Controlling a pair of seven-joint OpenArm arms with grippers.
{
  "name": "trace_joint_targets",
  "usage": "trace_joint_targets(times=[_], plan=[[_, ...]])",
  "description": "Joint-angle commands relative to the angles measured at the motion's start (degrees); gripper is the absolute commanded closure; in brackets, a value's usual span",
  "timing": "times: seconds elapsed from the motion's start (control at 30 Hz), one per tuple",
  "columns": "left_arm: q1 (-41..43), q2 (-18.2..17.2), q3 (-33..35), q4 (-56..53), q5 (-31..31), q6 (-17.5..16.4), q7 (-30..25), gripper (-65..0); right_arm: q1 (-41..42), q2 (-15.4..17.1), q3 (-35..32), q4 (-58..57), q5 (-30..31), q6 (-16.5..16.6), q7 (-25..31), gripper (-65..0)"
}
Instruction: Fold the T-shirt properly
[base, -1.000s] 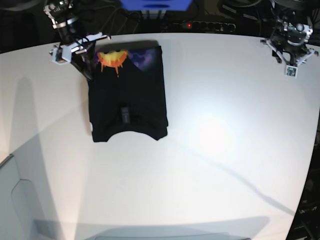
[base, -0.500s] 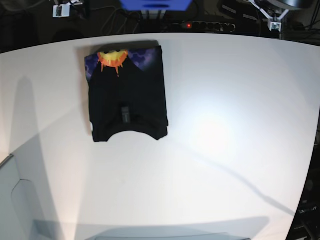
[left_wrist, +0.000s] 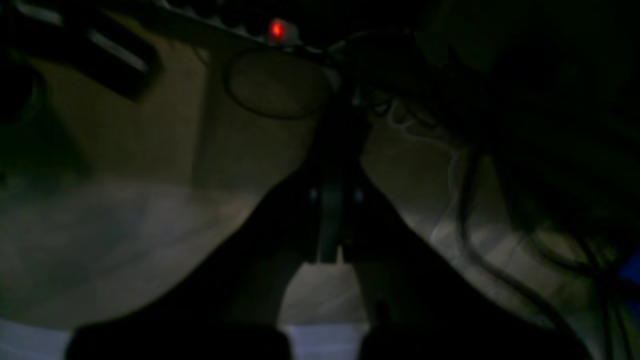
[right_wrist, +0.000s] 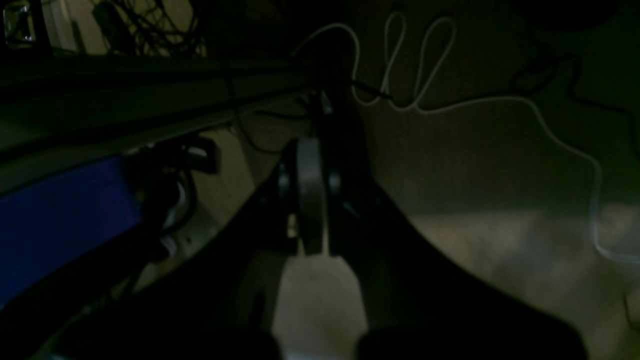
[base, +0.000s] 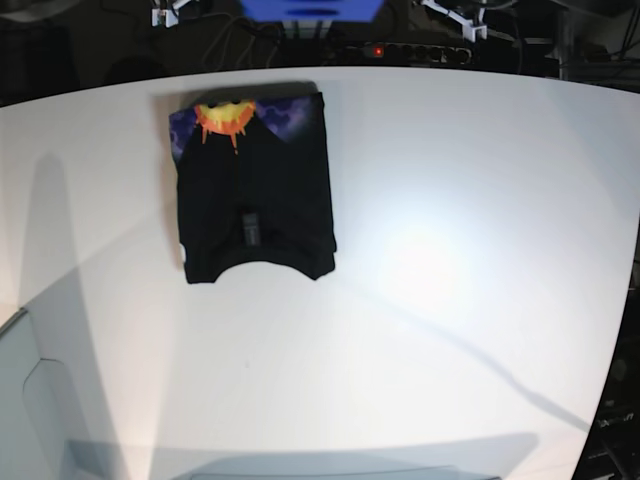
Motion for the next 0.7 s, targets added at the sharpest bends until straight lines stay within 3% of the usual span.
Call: trace_joint_targets(times=[0.0, 0.07, 0.13, 0.23, 0.33, 0.53, 0.67], plan=[[-1.2, -0.9, 1.3, -3.5, -0.5, -0.3, -3.8, 0.0, 0.0, 0.8, -0.7, -3.5, -0.7, 0.8, 3.7, -0.2], [-3.0, -1.6, 5.1, -8.6, -0.5, 4.2, -9.6, 0.0, 1.8, 2.9, -3.5, -12.4, -4.3, -5.4, 12.0, -0.2], [-3.6, -1.6, 9.3, -8.9, -0.5, 11.1, -12.1, 0.0, 3.5, 5.0, -6.8, -20.2, -7.6, -11.9, 18.6, -0.2], [-3.8, -1.1, 13.5, -8.9, -0.8, 17.5, -13.2, 0.0, 6.6, 6.7, -10.8, -29.2, -11.3, -20.7, 23.8, -0.2], [-4.2, -0.9, 16.0, -9.0, -0.8, 22.0, -13.3, 0.0, 10.3, 7.6, -15.4, -36.3, -12.5, -28.2, 24.9, -0.2], [-6.9, 1.4, 19.7, -11.4, -0.4, 29.8, -11.1, 0.0, 14.4, 5.9, -24.2, -42.0, -12.6, -43.3, 24.0, -0.2], [-8.3, 2.8, 22.5, -12.8, -0.8, 31.2, -9.7, 0.0, 15.5, 5.2, -30.3, -42.0, -12.6, -48.9, 17.2, 0.0]])
